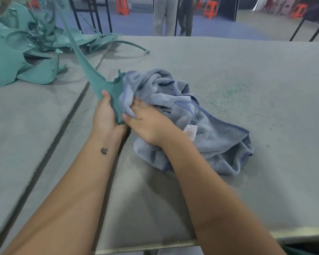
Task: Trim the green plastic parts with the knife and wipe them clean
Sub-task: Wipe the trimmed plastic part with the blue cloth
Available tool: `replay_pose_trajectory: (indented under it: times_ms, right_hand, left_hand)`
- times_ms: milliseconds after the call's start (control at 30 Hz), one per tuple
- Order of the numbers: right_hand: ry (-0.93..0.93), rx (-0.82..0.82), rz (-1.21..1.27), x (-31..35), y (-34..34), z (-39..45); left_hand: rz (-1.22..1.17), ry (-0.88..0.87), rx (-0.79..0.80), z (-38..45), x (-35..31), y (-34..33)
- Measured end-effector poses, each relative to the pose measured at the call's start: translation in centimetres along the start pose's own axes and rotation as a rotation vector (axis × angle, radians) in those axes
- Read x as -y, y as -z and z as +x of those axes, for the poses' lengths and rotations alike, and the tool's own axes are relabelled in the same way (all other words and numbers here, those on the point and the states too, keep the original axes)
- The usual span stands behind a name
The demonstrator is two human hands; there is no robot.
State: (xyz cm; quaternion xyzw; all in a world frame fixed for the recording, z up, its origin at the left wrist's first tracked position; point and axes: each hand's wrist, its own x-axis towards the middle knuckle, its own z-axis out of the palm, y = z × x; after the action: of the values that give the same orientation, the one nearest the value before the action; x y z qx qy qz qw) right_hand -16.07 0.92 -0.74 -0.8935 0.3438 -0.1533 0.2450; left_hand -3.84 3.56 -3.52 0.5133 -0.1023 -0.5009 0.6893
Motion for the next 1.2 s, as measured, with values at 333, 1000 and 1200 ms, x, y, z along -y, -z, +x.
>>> replay_pose_trajectory:
  times_ms: [333, 1000, 1200]
  right_hand:
    - [0.074, 0.045, -0.004, 0.6, -0.8, -0.4]
    - [-0.067, -0.095, 0.004, -0.6, 0.3, -0.1]
    - [-0.163, -0.220, -0.070, -1.4, 0.4, 0.0]
  left_hand:
    - [-0.183, -0.006, 0.159, -1.2, -0.1, -2.3]
    - [-0.368, -0.078, 0.269, -1.7, 0.4, -3.6]
    - [-0.388, -0.140, 0.255, -1.5, -0.2, -3.2]
